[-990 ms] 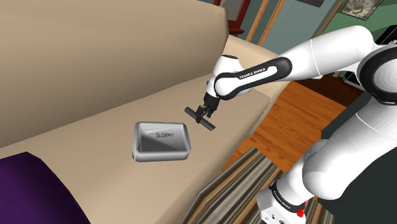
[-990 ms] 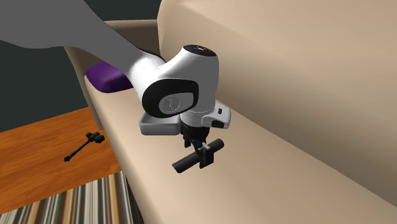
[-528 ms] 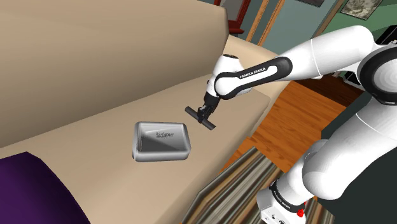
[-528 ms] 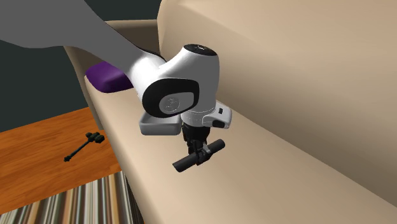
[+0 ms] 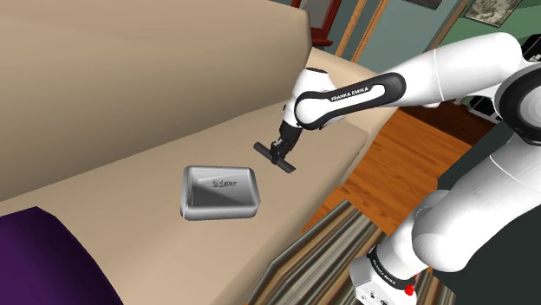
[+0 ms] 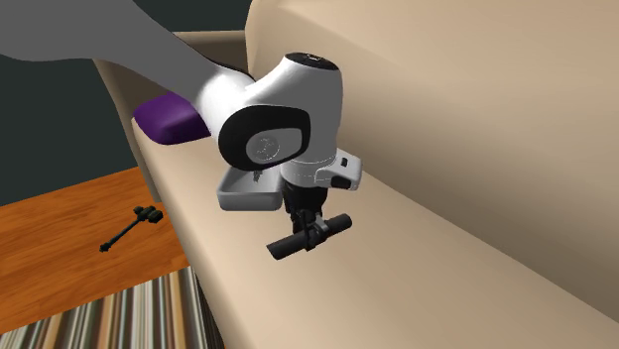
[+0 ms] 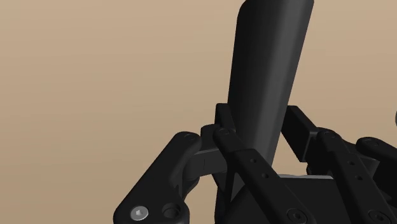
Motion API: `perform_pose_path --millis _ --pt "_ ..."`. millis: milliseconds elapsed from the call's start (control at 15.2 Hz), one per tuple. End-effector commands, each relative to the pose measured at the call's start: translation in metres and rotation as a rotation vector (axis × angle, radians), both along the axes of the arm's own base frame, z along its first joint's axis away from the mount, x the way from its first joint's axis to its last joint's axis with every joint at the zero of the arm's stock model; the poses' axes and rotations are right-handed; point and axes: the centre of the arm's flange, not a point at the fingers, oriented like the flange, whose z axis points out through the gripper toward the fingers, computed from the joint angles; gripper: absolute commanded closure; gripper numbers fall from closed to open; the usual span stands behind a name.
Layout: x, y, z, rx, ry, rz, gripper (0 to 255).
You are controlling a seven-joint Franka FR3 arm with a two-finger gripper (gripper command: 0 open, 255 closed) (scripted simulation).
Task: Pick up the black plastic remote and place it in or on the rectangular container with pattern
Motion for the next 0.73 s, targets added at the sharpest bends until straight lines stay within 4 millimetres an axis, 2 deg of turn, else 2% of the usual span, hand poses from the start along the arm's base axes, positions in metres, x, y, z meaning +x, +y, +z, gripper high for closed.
perform_pose_path --millis 0,660 --pt "0.000 0.000 0.010 0.000 0.000 0.000 255" --pt "0.000 0.000 0.063 0.000 0.000 0.000 255"
